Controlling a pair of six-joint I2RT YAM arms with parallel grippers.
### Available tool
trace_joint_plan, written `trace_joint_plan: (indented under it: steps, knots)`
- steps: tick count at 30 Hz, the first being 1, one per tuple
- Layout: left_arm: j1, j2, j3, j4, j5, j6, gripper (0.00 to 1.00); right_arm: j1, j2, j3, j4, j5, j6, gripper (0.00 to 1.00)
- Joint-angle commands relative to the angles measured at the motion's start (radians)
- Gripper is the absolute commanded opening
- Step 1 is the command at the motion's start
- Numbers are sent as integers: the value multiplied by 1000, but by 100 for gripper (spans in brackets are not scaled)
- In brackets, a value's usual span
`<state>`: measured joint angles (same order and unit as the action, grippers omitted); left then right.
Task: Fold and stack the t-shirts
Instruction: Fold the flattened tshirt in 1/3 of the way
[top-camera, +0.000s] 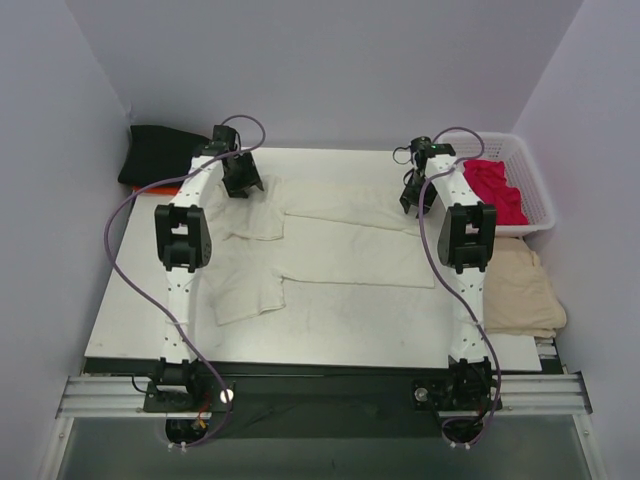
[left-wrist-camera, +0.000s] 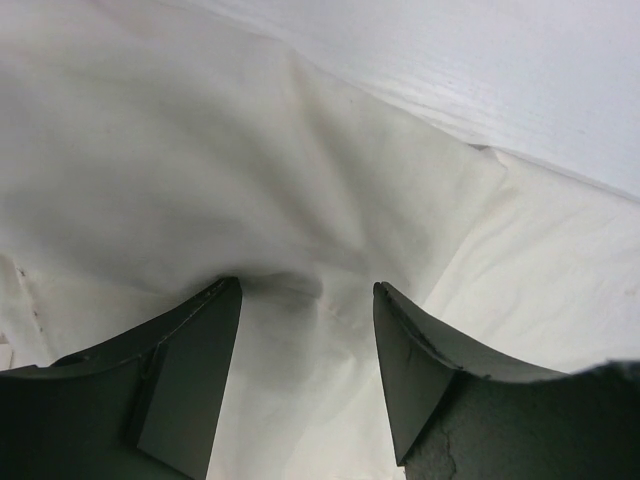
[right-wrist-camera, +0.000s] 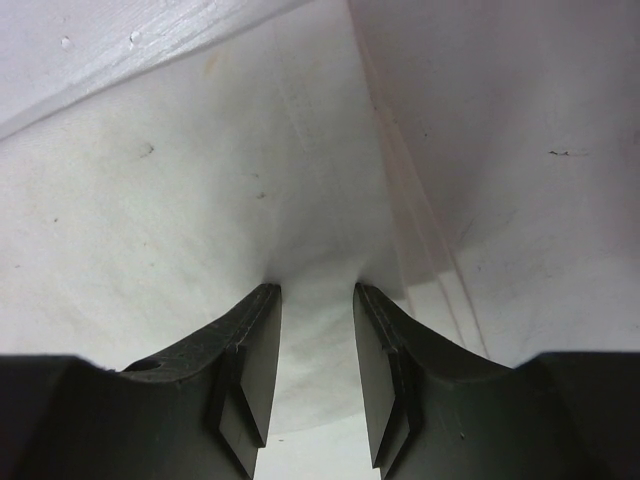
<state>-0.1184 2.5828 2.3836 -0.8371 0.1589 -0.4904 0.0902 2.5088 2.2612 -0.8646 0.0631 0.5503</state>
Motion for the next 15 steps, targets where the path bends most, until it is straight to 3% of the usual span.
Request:
trace_joint_plan:
  steps: [1, 8, 15]
  knots:
    - [26, -32, -44, 64, -55, 9, 67, -6, -102, 14, -24, 23, -18, 36]
    - [8, -174, -158, 165, -56, 41, 67, 37, -134, 14, 45, -6, -61, 36]
    - [8, -207, -181, 153, -88, 47, 67, 59, -56, 54, 70, -95, -50, 39]
